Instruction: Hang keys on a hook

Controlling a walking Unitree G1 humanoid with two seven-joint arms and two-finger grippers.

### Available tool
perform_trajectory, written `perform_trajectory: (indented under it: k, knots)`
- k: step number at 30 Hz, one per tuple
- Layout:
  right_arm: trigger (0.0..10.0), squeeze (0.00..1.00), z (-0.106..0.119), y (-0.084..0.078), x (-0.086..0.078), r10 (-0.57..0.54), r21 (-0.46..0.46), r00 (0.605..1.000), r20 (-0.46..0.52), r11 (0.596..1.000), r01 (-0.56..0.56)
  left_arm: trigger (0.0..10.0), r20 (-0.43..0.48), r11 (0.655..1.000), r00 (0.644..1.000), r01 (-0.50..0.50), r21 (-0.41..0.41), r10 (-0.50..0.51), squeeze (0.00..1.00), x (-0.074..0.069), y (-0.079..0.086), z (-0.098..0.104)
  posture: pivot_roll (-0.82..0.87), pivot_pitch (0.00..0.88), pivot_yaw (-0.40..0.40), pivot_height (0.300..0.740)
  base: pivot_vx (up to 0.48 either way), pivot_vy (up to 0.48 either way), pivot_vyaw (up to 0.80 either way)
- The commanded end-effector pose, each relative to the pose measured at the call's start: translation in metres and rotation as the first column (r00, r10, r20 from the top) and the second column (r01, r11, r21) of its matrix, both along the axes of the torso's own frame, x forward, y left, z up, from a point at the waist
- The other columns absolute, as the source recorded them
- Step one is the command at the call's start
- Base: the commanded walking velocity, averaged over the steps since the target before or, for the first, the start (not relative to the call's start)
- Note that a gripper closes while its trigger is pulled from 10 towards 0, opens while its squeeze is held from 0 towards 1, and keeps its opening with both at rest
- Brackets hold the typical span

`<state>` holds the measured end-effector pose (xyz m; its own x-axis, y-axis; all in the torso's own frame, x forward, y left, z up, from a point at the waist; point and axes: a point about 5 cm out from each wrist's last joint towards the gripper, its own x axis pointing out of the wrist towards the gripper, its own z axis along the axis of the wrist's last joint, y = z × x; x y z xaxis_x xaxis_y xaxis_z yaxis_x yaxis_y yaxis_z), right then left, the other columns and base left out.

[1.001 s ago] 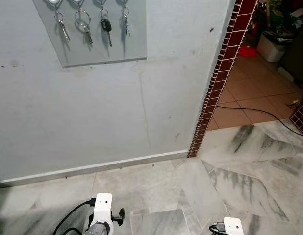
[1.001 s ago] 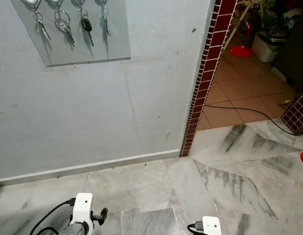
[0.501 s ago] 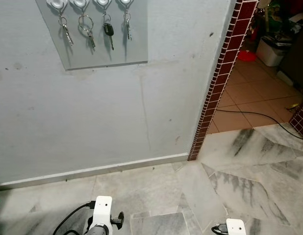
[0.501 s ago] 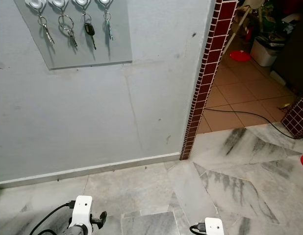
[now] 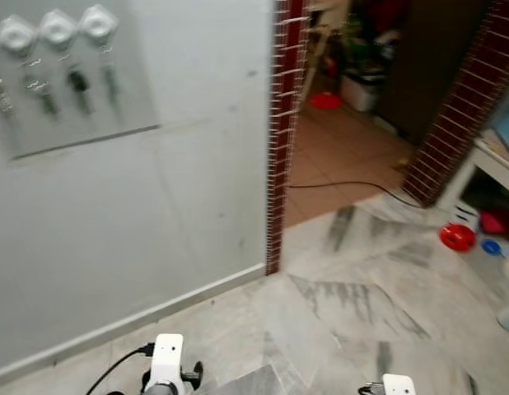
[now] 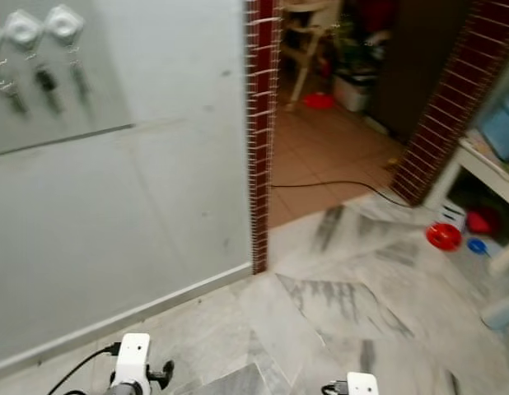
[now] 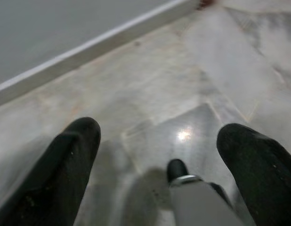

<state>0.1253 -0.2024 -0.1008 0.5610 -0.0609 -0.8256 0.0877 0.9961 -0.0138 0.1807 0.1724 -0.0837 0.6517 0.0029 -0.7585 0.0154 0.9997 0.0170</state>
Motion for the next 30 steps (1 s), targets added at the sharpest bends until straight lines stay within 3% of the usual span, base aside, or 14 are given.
perform_trajectory:
  k: [1, 25, 30]
  knots:
    - [10.0, 0.00, -0.0018, 0.0030, -0.0036, -0.002, 0.010, 1.000, -0.016, 1.000, 0.002, 10.0, -0.010, 1.000, 1.000, 0.006, -0.007, -0.006, 0.00, -0.0017, -0.0045, -0.0013, -0.08, 0.029, 0.048, 0.740, 0.000, 0.000, -0.68]
    - [10.0, 0.00, -0.0030, 0.0043, -0.0068, -0.002, 0.013, 1.000, -0.025, 1.000, 0.002, 10.0, -0.011, 0.999, 0.999, 0.042, 0.008, -0.042, 0.00, -0.0022, -0.0044, -0.0014, -0.08, 0.019, 0.054, 0.740, 0.000, 0.000, -0.68]
    - [10.0, 0.00, -0.0034, 0.0048, -0.0076, -0.004, 0.015, 1.000, -0.027, 1.000, 0.004, 10.0, -0.018, 1.000, 1.000, 0.024, 0.006, -0.024, 0.00, -0.0035, -0.0031, -0.0021, -0.08, 0.020, 0.054, 0.740, 0.000, -0.288, -0.68]
